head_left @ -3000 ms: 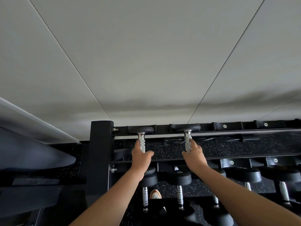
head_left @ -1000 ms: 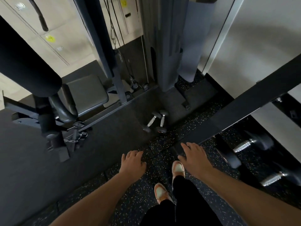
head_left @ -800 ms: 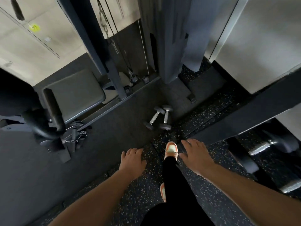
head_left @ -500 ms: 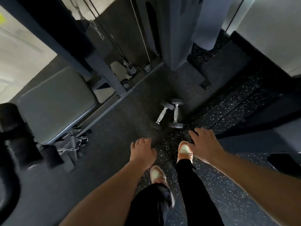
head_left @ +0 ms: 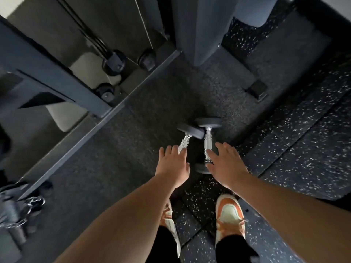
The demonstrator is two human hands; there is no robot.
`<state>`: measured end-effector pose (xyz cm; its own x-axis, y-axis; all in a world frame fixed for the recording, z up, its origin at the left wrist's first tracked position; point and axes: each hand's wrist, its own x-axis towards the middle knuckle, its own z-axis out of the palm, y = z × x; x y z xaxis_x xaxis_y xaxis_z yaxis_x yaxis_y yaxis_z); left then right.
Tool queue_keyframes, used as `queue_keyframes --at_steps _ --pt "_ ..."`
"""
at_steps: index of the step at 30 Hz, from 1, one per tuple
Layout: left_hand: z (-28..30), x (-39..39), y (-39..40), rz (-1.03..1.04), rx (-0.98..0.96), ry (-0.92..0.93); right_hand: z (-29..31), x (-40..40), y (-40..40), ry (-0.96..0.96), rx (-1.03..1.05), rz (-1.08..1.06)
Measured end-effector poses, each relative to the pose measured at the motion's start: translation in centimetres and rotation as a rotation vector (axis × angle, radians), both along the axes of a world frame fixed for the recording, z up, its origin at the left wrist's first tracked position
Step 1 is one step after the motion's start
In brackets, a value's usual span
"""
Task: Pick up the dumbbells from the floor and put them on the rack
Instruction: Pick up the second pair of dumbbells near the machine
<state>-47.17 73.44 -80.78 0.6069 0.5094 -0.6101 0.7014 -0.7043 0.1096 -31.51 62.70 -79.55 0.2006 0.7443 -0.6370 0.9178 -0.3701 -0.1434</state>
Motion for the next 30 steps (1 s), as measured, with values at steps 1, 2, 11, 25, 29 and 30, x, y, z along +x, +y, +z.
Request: queue_keyframes --at_steps 1,2,11,25,29,30 --pt "-2.2 0.1 0.2 0.025 -0.007 -0.001 -2.1 -0.1 0.4 0.008 -0.004 -0.035" --pt "-4.2 0.3 0.4 0.069 -0.023 -0.008 -4.1 -0.2 0.9 0.017 -0.001 -0.074" --pt "-14.7 4.1 2.7 0.786 -0.394 -0.160 -14.1 0.0 4.5 0.327 -0.005 -0.902" --pt "-7.9 3.4 2.2 0.959 -0.418 -0.255 -9.6 0.2 3.0 0.436 0.210 -1.169" --pt "0.3 2.7 0.7 0.990 -0.416 -0.320 -1.2 1.2 0.9 0.507 0.229 -1.192" --pt "2.8 2.5 0.2 1.003 -0.414 -0.328 1.4 1.3 0.3 0.523 0.231 -1.204"
